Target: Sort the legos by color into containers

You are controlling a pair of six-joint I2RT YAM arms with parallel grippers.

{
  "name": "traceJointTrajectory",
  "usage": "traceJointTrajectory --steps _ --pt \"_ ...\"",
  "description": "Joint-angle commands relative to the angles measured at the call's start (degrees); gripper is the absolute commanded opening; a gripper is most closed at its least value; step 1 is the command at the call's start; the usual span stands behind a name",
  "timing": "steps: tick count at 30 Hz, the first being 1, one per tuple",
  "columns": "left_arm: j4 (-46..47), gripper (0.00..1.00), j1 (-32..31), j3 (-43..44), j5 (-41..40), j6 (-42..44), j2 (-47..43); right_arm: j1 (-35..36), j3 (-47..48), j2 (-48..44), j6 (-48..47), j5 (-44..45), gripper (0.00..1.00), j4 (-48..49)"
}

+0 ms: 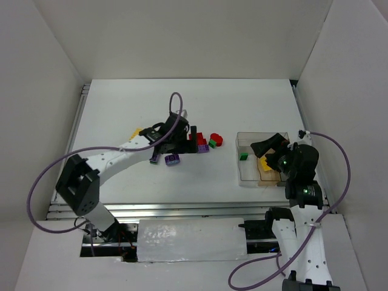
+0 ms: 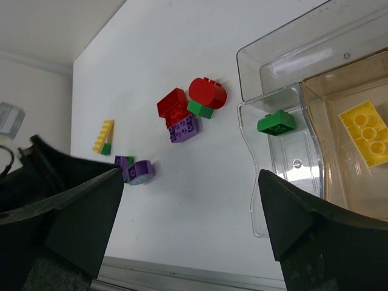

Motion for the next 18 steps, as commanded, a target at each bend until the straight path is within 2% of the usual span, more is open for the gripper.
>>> traceJointTrajectory --steps 1,4,8,11,18 --pt "-2.0 0.99 -3.0 7.5 -5.7 -5.4 7.7 0.7 1.6 -1.3 -1.7 -2.6 1.00 -0.9" --pt "-6.0 0.99 -5.0 14.8 -11.3 -8.8 16.0 0.8 1.9 -1.0 -1.8 -3.4 0.99 -0.8" --pt "-7.4 0.99 -5.9 21.5 -12.7 -10.5 23.6 1.2 2.1 -1.2 -1.9 -4.4 1.00 -0.8" --pt "-6.8 1.00 -6.7 23.7 -12.0 -10.6 27.3 1.4 1.9 -1.3 -1.9 -4.8 0.99 -0.4" --pt "-8.8 0.99 -6.7 26.8 -15.9 -10.9 32.1 1.8 1.0 -0.2 -2.2 -7.4 1.00 1.2"
